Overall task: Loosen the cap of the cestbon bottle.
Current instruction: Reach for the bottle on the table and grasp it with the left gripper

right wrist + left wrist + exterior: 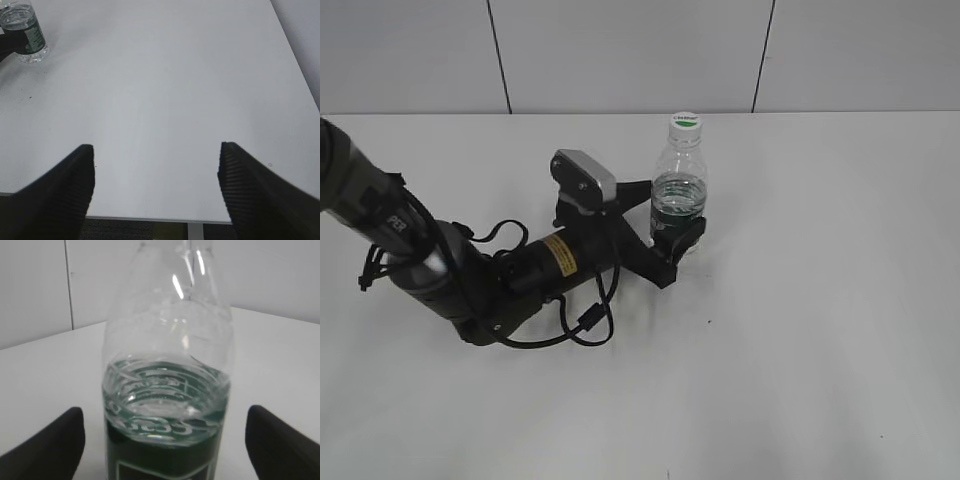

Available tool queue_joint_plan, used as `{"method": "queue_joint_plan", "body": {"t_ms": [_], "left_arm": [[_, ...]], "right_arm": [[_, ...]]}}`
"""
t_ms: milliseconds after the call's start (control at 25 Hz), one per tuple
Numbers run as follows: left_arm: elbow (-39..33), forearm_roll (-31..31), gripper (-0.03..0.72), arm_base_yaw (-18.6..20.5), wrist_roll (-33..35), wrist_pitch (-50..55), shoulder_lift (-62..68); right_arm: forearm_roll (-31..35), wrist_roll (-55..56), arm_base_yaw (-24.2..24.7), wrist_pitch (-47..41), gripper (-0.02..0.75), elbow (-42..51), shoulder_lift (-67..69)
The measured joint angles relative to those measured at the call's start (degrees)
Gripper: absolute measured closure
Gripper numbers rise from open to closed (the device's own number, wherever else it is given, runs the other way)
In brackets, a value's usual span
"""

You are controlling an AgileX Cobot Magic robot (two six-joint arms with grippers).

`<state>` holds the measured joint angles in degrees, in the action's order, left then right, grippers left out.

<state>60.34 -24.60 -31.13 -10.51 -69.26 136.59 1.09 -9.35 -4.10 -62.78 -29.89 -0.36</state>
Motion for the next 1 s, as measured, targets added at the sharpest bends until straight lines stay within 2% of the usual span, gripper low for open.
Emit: {"method": "queue_joint_plan", "body": {"t_ms": [360, 600, 1000], "left_arm": [[4.7, -0.5, 0.098, -0.5, -0.8, 0.4, 2.4], [6.8, -0.4, 0.099, -1.7, -0.8, 5.1, 2.5], [7.7, 2.8, 0.101, -1.7, -1.0, 7.2, 2.5]], "right_arm": [[0.0, 0.0, 0.0, 0.0, 0.150, 0.0, 0.0], [0.0, 0.0, 0.0, 0.0, 0.150, 0.0, 0.0], [0.0, 0.0, 0.0, 0.0, 0.150, 0.0, 0.0]]}}
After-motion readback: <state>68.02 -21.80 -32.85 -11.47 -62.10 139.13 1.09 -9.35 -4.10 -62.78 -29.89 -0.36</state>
